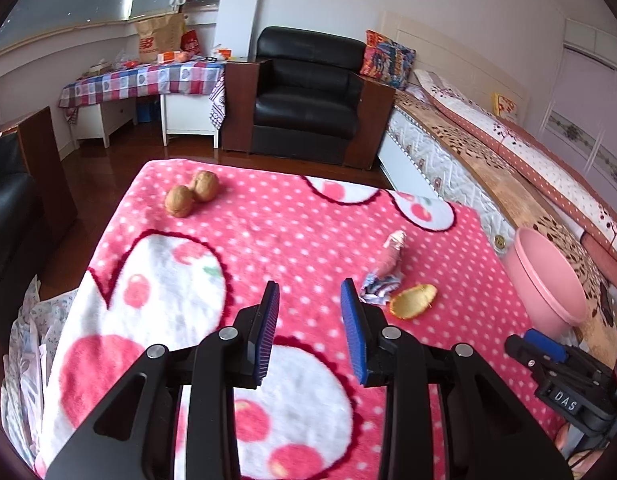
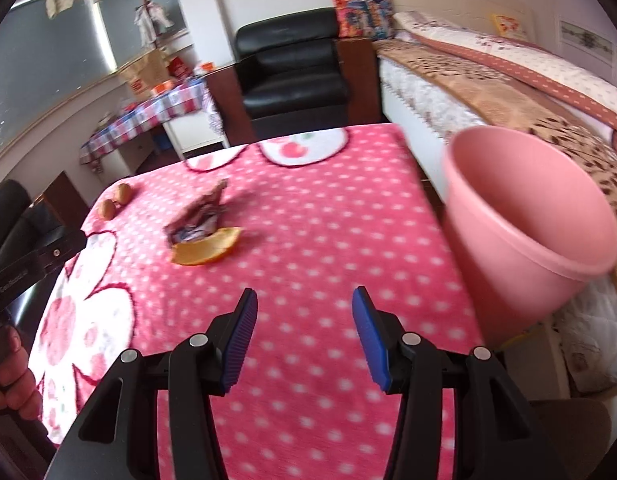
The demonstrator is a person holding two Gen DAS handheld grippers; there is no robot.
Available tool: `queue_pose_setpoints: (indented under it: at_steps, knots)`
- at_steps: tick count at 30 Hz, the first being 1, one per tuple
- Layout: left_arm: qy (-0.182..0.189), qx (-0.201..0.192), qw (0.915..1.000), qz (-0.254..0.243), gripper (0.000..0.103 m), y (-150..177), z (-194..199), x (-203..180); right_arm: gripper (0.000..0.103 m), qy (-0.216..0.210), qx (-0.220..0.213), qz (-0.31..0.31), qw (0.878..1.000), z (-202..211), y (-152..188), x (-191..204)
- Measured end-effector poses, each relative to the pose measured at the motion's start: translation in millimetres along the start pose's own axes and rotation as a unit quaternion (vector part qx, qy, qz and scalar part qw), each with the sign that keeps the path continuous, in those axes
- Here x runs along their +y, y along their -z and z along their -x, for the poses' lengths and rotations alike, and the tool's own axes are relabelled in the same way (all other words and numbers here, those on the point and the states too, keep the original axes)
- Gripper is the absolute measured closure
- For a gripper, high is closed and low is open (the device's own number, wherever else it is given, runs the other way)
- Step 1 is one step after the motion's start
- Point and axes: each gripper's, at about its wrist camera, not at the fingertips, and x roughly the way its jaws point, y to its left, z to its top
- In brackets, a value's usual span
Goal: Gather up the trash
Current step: 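Move both tools back over the table toward the wrapper and orange peel, then grasp the crumpled wrapper with the left tool while the right tool grasps the orange peel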
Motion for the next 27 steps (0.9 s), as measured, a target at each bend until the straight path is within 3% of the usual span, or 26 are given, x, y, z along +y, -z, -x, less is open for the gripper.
queue_pose_setpoints:
  at_steps: [5,14,19,20,22,27]
  knots:
    - [0.017,-0.011,0.9998,0.002,0.071,0,5,9,0.054,-0.053,0.022,0.017,0.998,-24,-17,32]
    - [0.030,-0.006,0.9995,-0.003,0.071,-2,-4,9,0.054,-0.075,0.071,-0.012,0.995,-77,-34,50]
    - [0.031,0.005,0.9995,-0.005,0.071,-3,-15,7,0.056,-0.072,0.063,-0.006,0.995,-90,-43,56]
    - [0.031,0.007,0.9995,-0.006,0.071,-2,-17,6,0.061,-0.069,0.059,-0.003,0.996,-91,-43,57]
    - [0.031,0.009,0.9994,-0.008,0.071,-3,-20,5,0.091,-0.062,0.060,0.004,0.996,-94,-42,57]
    - [0.038,0.019,0.9989,-0.019,0.071,-5,-29,-4,0.099,-0.088,0.057,-0.002,0.994,-81,-42,48]
